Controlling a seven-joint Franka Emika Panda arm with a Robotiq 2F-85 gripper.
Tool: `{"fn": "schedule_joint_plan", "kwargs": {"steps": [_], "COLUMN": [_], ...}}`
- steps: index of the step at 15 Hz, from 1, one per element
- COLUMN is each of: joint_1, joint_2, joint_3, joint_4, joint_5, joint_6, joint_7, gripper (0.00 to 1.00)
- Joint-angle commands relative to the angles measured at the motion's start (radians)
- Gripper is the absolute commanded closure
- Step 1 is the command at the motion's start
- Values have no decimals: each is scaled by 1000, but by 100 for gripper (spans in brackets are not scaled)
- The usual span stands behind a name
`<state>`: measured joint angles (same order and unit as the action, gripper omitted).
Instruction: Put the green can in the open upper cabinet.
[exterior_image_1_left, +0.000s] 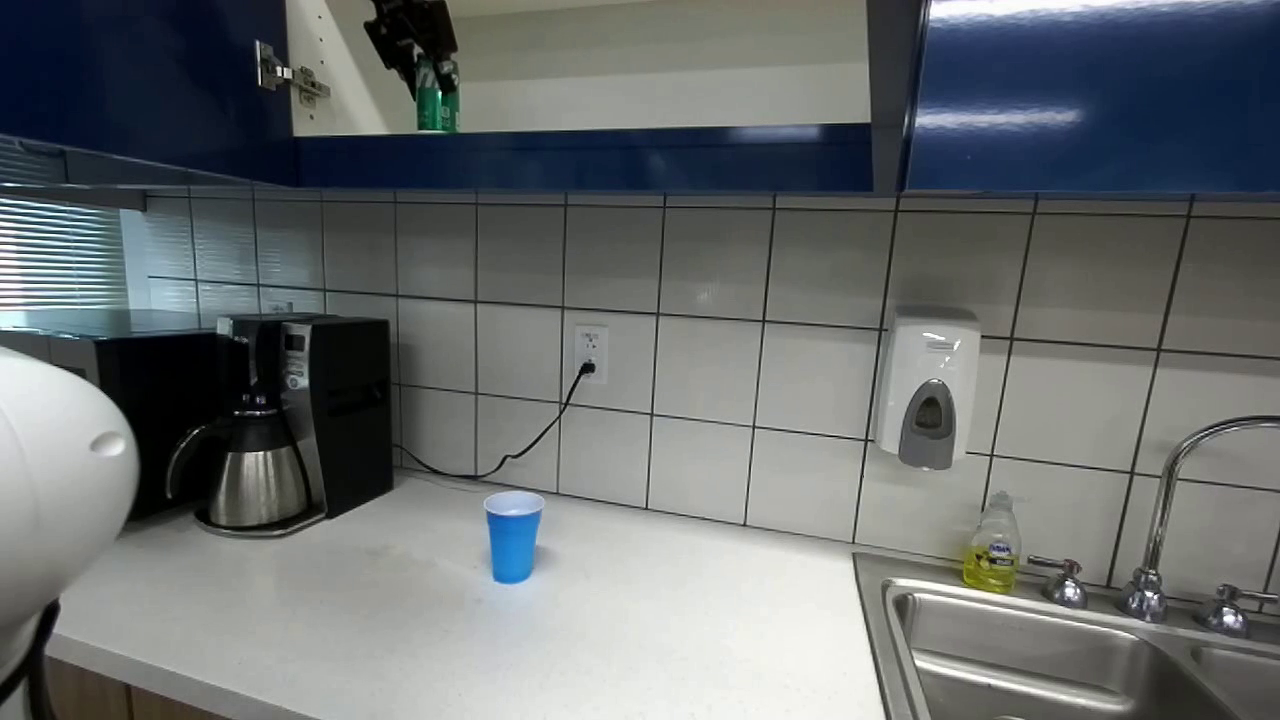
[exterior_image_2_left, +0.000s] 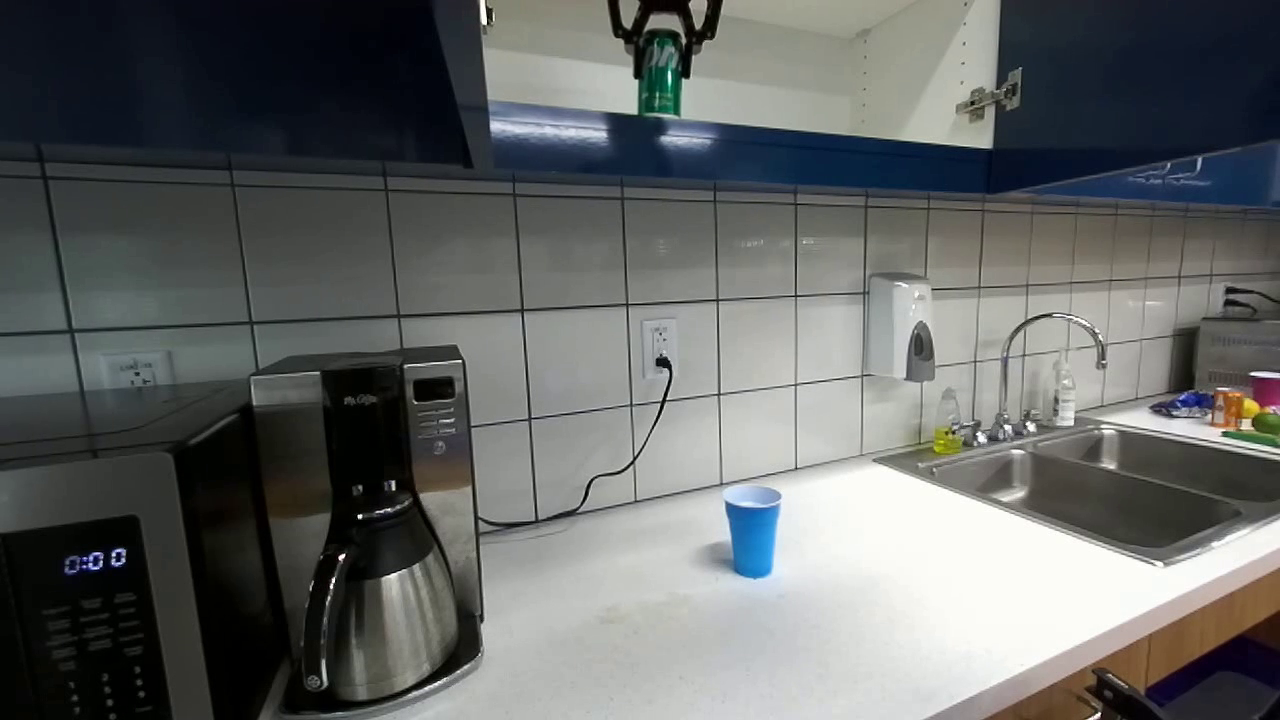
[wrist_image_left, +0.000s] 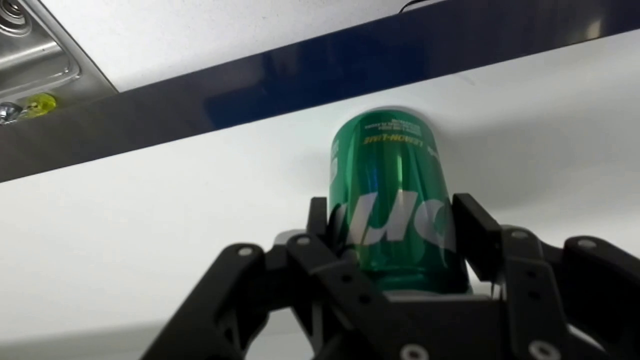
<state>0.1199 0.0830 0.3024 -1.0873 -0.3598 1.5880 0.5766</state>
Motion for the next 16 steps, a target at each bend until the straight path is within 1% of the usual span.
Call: {"fn": "schedule_joint_plan", "kwargs": {"steps": [1,2,3,8,16], "joint_1": [15,16,17,21,27], "joint_2": [40,43,44,32,-44], "joint_3": [6,6,6,6,5], "joint_4": [74,79,82,83,8], "joint_5": [-30,-30,-31,-26,14], "joint_6": [-49,-50,-51,-55,-28], "joint_7": [19,20,20,17,15], "gripper": [10,4,1,0,0]}}
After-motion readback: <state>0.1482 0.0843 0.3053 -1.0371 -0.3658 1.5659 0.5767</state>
